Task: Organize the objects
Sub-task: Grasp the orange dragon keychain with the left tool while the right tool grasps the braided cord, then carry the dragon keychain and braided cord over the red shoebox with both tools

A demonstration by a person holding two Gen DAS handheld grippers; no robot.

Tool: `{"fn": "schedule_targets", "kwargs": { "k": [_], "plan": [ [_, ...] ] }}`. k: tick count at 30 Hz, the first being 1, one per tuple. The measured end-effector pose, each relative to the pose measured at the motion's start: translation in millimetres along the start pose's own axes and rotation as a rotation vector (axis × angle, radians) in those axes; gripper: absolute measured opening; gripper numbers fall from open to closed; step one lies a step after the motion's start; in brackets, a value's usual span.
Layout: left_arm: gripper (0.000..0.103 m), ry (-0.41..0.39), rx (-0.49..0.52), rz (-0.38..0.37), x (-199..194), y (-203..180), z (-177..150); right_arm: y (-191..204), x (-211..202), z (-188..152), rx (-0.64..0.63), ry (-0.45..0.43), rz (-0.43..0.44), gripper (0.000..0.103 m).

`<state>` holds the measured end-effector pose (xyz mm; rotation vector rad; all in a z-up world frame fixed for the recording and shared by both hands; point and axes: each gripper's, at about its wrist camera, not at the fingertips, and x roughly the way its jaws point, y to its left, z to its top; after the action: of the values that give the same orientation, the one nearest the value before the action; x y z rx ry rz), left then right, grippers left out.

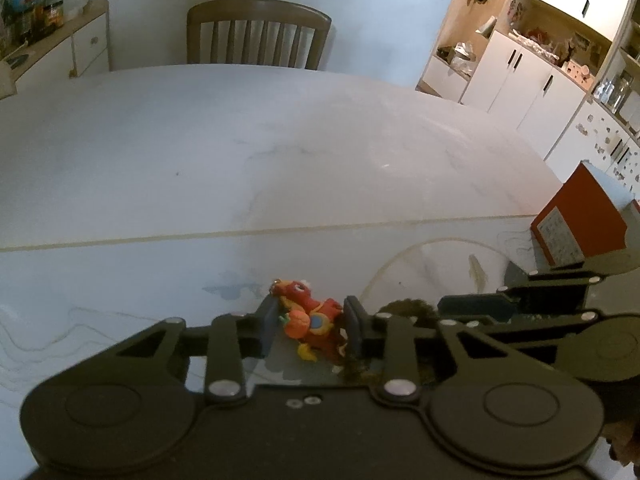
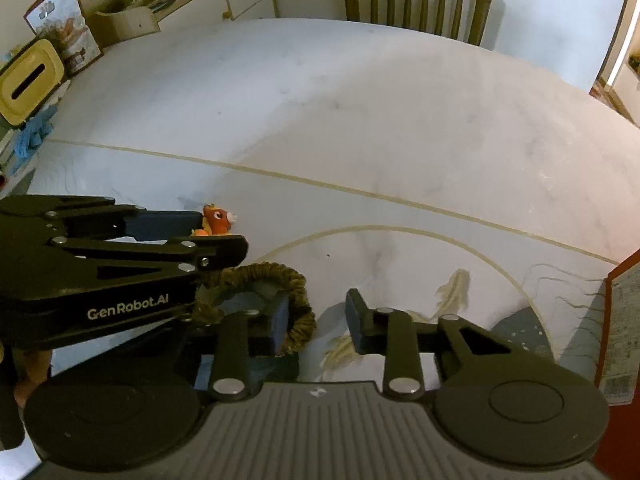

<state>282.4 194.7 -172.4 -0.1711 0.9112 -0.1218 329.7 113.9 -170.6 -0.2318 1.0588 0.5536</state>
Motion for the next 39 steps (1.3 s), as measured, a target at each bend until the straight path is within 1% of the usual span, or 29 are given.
{"fn": "schedule_targets", "kwargs": {
  "k": [2,4,10,17,18,19,20,21,24,27,30,32,33,35,36,37,39],
  "plan": [
    [0.028,-0.008,-0.004,-0.003,-1,1,0,-1,0,0,0.004,0.000,-0.014,0.018],
    [0.028,-0.008,0.000,-0.006,-1,2,0,-2,0,0,0.023,0.001,-0.021,0.011],
    [0.025,-0.012,0.007,-0.012,-8,-1,-2,-13,-10,-10,0.086,0.003,-0.013,0.009],
    [0.024,-0.023,0.026,-0.035,-27,-10,-6,-21,-50,-27,0.140,-0.050,0.009,0.008],
    [0.020,-0.024,0.028,-0.039,-29,-11,-6,-22,-57,-29,0.149,-0.061,0.013,0.008],
    [0.008,-0.024,0.031,-0.047,-33,-14,-6,-24,-64,-32,0.158,-0.072,0.017,0.008],
    [0.006,-0.018,0.026,-0.060,-35,-16,-7,-26,-72,-35,0.169,-0.083,0.021,0.008],
    [0.000,-0.016,0.025,-0.069,-38,-19,-7,-27,-79,-37,0.178,-0.093,0.026,0.008],
    [0.000,-0.009,0.061,-0.059,-43,-30,-10,-33,-102,-44,0.202,-0.124,0.035,0.008],
    [0.000,-0.006,0.058,-0.051,-45,-35,-14,-42,-121,-53,0.222,-0.144,0.043,0.008],
    [0.000,-0.019,0.055,-0.020,-51,-39,-21,-50,-136,-62,0.236,-0.157,0.047,0.008],
    [0.008,-0.013,0.040,0.001,-54,-38,-23,-54,-145,-68,0.237,-0.165,0.049,0.008],
    [0.017,-0.011,0.027,-0.004,-56,-37,-25,-57,-149,-71,0.236,-0.168,0.052,0.008],
    [0.015,-0.019,0.030,0.003,-59,-36,-26,-63,-157,-77,0.242,-0.173,0.059,0.008],
    [0.011,-0.020,0.036,0.003,-61,-37,-27,-65,-160,-80,0.242,-0.174,0.066,0.008],
    [0.007,-0.019,0.038,-0.014,-62,-36,-27,-67,-163,-83,0.241,-0.177,0.066,0.008],
    [0.007,-0.020,0.045,-0.014,-65,-39,-27,-72,-168,-87,0.241,-0.182,0.068,0.008]
  ]
}}
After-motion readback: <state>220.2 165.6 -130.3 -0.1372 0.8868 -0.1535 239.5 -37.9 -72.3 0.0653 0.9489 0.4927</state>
